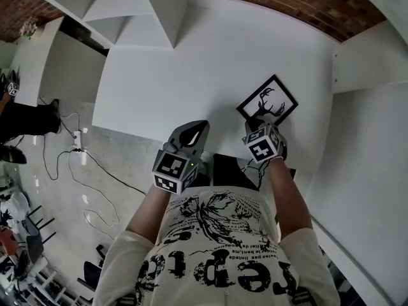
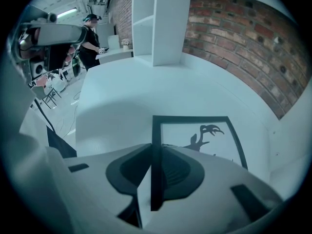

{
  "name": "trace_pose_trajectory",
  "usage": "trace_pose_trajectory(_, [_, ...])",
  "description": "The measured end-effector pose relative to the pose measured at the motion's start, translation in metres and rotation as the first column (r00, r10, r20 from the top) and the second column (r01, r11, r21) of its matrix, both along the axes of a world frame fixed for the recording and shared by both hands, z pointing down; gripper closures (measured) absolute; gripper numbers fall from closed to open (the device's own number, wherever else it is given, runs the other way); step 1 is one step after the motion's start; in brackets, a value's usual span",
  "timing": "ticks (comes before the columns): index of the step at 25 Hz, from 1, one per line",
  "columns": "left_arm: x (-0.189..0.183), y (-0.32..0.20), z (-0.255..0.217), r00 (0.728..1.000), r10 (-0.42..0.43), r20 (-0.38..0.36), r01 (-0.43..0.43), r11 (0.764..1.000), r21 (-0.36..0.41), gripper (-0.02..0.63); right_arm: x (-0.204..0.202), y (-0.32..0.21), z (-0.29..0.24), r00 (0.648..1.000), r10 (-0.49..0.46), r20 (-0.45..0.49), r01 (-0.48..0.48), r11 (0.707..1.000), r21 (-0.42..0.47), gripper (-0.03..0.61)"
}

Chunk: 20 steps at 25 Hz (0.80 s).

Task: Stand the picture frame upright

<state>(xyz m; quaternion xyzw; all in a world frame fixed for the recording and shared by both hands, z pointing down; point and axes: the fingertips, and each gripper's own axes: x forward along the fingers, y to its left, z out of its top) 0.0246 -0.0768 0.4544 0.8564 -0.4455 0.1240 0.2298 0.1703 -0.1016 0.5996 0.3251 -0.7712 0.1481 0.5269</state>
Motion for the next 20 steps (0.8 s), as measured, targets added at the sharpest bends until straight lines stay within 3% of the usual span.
trace_pose_trajectory(20, [-0.009,0.076,0.003,0.996,0.088,0.008,-0.087,0.995,-0.043,0.607,-0.022,0.093,-0.023,0.997,-0.074,-0.008,0.073,0.997,-0.025,0.505])
